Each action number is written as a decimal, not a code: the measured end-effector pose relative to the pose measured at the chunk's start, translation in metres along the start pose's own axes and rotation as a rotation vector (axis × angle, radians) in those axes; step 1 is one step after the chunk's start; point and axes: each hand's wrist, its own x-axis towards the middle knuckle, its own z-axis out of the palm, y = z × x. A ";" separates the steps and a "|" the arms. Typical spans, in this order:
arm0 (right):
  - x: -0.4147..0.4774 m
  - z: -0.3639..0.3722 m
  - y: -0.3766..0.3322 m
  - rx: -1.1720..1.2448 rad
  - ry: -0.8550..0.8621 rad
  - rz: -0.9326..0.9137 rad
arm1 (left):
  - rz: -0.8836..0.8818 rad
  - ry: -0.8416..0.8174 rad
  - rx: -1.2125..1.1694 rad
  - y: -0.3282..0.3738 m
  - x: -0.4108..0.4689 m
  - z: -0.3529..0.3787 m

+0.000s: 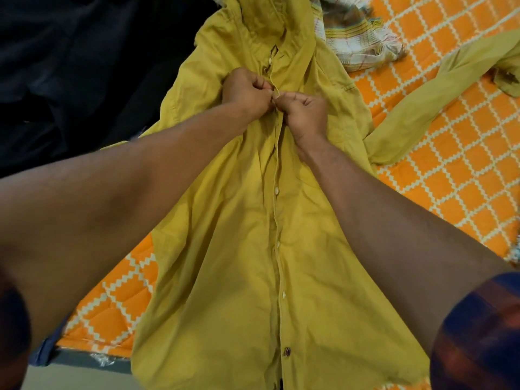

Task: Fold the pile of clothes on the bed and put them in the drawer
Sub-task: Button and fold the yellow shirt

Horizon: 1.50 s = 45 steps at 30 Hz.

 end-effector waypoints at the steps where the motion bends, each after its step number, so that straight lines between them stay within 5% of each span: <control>1: 0.002 -0.002 0.000 0.034 -0.014 0.039 | -0.014 -0.016 -0.040 0.000 -0.001 0.000; 12: 0.008 -0.015 -0.009 0.070 -0.184 0.113 | -0.072 -0.166 -0.258 -0.003 -0.001 -0.012; 27: 0.006 -0.010 -0.009 0.090 -0.152 0.099 | -0.006 0.040 -0.131 -0.016 0.000 0.007; 38: 0.011 -0.016 0.000 0.064 -0.213 0.041 | 0.073 0.383 -0.036 -0.009 -0.030 0.038; 45: 0.013 -0.015 0.005 0.085 -0.192 0.019 | 0.064 0.407 0.087 -0.008 -0.027 0.039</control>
